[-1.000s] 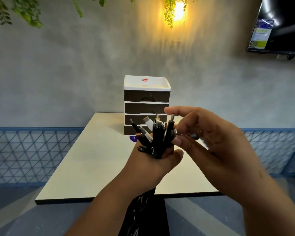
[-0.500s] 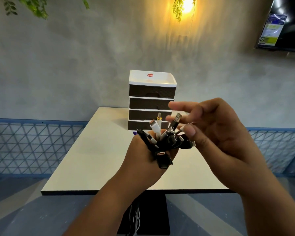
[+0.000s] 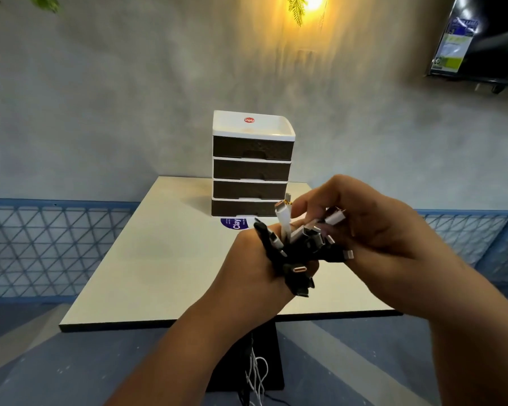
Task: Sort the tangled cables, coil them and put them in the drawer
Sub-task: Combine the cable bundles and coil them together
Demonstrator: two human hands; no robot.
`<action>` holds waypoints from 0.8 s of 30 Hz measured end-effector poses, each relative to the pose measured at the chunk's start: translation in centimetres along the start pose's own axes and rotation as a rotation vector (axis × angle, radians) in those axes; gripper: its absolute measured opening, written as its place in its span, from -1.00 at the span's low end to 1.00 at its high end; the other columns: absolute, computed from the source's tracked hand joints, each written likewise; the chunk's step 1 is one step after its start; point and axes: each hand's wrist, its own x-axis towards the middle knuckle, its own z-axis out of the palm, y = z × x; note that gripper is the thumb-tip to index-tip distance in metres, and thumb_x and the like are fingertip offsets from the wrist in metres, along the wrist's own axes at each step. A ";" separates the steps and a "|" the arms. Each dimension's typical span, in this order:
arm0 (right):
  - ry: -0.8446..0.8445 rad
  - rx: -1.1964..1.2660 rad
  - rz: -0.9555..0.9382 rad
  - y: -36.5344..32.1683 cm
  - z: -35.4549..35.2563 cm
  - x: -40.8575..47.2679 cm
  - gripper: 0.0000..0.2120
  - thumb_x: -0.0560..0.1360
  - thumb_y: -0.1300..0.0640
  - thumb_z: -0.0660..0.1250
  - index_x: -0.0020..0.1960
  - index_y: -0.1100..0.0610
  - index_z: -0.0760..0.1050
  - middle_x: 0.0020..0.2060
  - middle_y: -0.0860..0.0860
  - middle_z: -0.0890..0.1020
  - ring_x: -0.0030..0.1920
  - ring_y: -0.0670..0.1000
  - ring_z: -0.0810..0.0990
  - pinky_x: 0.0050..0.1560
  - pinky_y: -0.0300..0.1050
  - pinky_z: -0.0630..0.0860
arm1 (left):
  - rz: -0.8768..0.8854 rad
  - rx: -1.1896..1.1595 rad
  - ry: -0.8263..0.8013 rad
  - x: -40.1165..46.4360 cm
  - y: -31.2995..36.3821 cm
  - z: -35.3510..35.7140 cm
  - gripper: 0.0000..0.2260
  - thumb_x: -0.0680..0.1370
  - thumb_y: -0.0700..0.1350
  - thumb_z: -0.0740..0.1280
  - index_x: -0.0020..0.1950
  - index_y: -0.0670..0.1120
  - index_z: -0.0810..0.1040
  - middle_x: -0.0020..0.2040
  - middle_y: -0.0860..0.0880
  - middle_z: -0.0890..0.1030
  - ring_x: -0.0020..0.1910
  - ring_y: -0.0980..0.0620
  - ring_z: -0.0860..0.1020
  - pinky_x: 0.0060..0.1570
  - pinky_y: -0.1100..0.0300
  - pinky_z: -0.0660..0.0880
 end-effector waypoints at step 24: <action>0.109 -0.221 0.108 1.1 0.7 0.5 -0.85 0.51 -0.11 0.29 -0.12 -0.06 0.55 -0.18 -0.14 0.62 -0.07 -0.07 0.61 -0.02 -0.04 0.57 | -0.147 0.329 0.038 -0.8 -3.0 -0.3 -0.92 0.47 -0.06 0.38 -0.18 -0.04 0.61 -0.31 0.03 0.60 -0.30 0.01 0.54 -0.26 0.13 0.49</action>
